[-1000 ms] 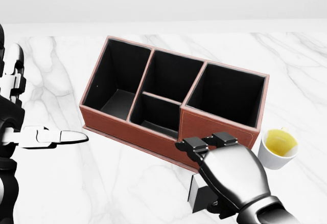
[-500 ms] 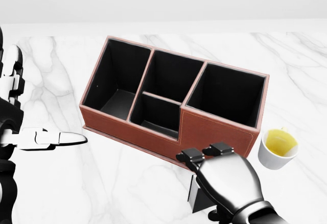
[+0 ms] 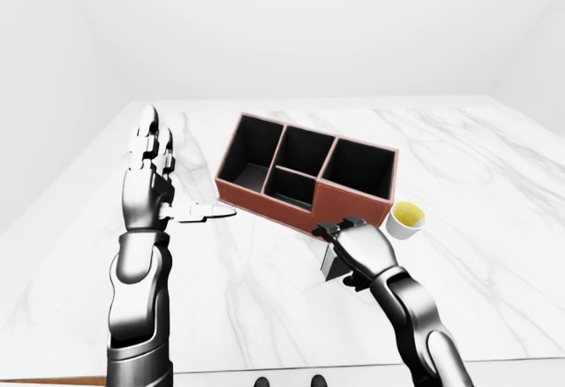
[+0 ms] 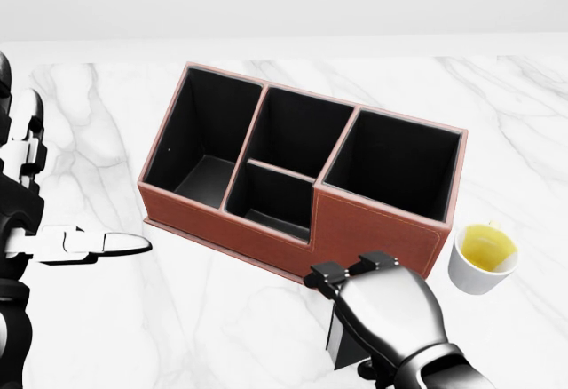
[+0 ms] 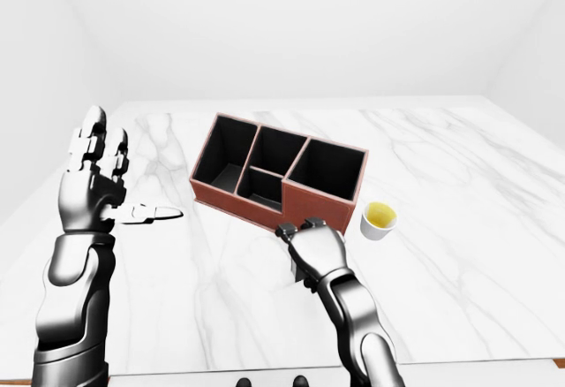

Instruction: Pick up the book and place it in the right compartment of the caddy.

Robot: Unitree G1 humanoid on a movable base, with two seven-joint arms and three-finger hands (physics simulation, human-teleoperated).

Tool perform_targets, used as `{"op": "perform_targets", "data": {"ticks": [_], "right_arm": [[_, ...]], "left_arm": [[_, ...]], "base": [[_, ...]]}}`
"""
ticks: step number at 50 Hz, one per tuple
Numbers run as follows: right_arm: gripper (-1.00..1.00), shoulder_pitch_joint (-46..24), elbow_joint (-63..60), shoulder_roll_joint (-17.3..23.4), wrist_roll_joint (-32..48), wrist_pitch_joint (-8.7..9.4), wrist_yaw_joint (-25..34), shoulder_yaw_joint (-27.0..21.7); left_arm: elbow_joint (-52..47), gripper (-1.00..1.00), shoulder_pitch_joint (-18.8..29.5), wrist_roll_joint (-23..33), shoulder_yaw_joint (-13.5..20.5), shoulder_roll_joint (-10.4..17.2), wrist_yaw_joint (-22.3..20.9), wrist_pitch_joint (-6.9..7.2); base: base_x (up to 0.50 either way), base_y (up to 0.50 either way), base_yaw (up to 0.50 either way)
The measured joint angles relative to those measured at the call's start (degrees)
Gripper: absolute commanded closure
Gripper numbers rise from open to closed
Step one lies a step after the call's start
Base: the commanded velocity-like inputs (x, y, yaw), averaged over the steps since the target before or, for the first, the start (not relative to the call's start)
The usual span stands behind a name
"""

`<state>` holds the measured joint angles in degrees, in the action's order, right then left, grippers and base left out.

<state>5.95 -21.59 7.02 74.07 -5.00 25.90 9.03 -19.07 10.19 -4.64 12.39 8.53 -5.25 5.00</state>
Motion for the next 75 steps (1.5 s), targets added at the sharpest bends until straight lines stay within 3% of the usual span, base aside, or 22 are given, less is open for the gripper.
{"op": "perform_targets", "data": {"ticks": [37,75], "right_arm": [[-0.33,-3.1,5.5,0.5,1.2,0.00,0.6,-1.1],[-0.33,-4.7,13.4,1.5,4.8,0.00,-3.6,-1.3]], "left_arm": [[3.7,-1.00,0.9,-0.9,0.3,0.6,0.2,0.00],[6.7,-1.00,1.1,-0.2,-0.3,0.5,0.2,0.00]], "base": [[0.00,0.00,0.00],[0.00,0.00,0.00]]}}
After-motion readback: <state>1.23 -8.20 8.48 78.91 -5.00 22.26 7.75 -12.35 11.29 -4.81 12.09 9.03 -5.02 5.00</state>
